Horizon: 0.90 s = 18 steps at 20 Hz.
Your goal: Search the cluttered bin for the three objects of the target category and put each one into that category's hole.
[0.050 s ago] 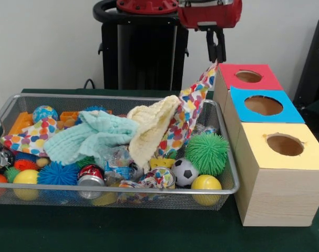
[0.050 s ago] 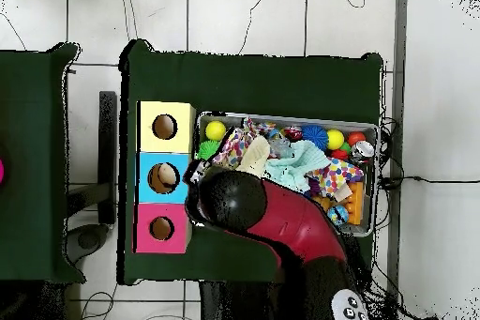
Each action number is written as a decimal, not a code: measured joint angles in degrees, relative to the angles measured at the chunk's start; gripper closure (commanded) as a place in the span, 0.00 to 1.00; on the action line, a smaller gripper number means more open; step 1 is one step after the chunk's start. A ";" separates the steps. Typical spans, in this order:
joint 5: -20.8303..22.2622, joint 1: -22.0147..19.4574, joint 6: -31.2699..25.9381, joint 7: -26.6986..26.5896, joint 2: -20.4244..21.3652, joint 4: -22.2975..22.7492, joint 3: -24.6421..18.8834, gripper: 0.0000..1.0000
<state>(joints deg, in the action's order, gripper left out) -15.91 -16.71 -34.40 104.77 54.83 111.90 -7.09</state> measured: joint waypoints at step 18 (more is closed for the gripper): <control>-0.71 9.84 -10.60 9.32 2.05 -9.82 5.96 1.00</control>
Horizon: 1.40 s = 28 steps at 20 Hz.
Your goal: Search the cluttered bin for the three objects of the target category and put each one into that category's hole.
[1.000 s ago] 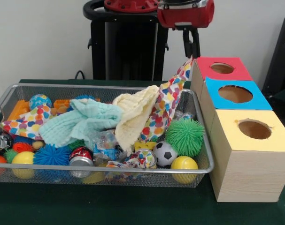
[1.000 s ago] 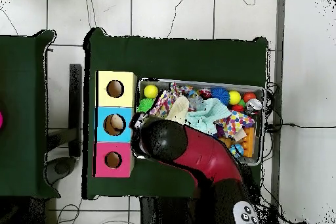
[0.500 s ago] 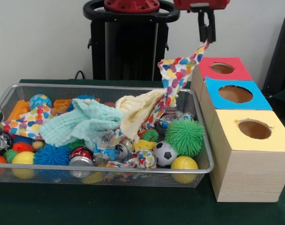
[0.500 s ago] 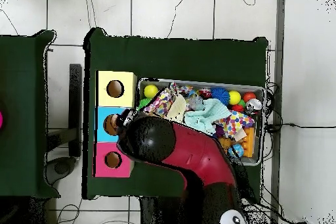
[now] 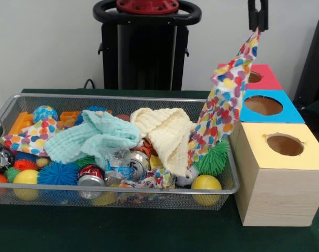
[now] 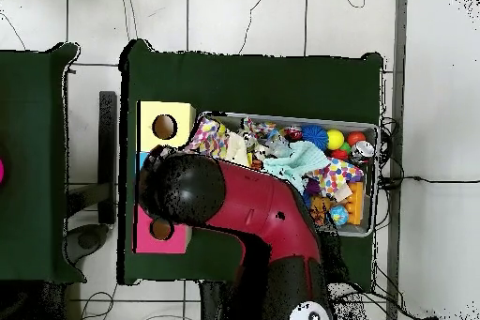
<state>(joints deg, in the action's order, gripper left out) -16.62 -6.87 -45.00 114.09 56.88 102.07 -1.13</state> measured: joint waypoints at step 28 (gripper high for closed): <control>-0.73 4.91 -11.71 5.10 2.77 -10.91 3.85 1.00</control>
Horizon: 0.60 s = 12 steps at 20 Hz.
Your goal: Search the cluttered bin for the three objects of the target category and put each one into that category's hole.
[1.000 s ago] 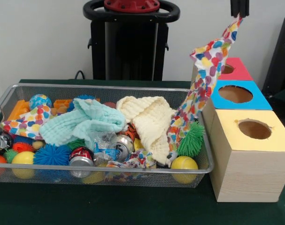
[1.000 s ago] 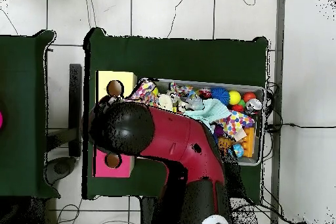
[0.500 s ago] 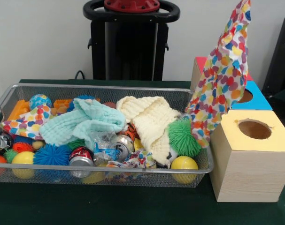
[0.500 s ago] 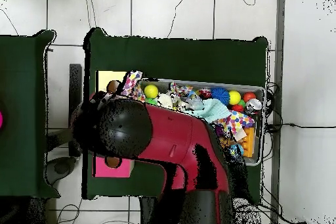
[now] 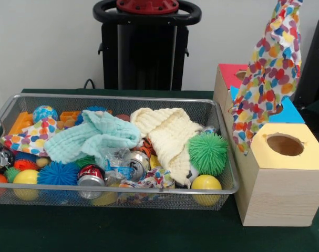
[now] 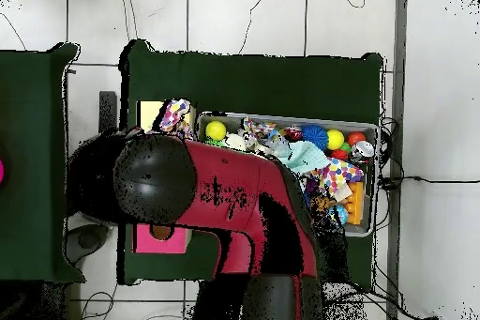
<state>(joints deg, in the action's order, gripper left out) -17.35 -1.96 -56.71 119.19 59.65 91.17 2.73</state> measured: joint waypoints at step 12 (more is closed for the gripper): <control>-0.34 1.54 -0.19 3.89 -1.13 -3.53 0.83 1.00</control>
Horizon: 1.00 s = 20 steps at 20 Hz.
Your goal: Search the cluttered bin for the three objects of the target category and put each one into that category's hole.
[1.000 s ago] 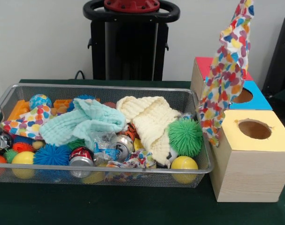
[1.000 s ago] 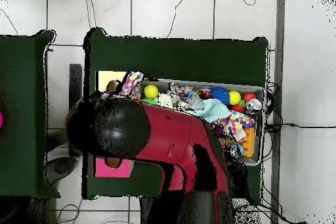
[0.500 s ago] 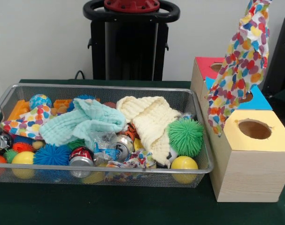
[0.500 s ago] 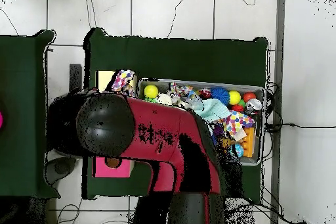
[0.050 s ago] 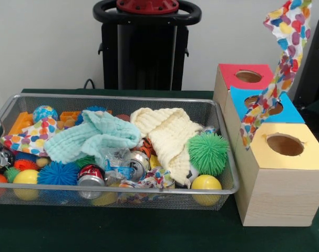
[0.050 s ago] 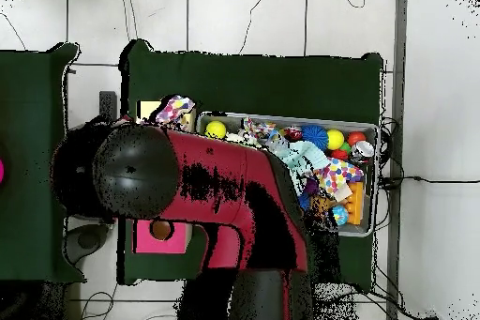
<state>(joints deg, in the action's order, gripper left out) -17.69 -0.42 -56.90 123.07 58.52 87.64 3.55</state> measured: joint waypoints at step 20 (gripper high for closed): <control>-0.37 0.99 -9.13 6.18 -1.97 -9.11 0.69 1.00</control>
<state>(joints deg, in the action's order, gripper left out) -18.06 0.57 -66.03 129.25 56.55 78.53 4.24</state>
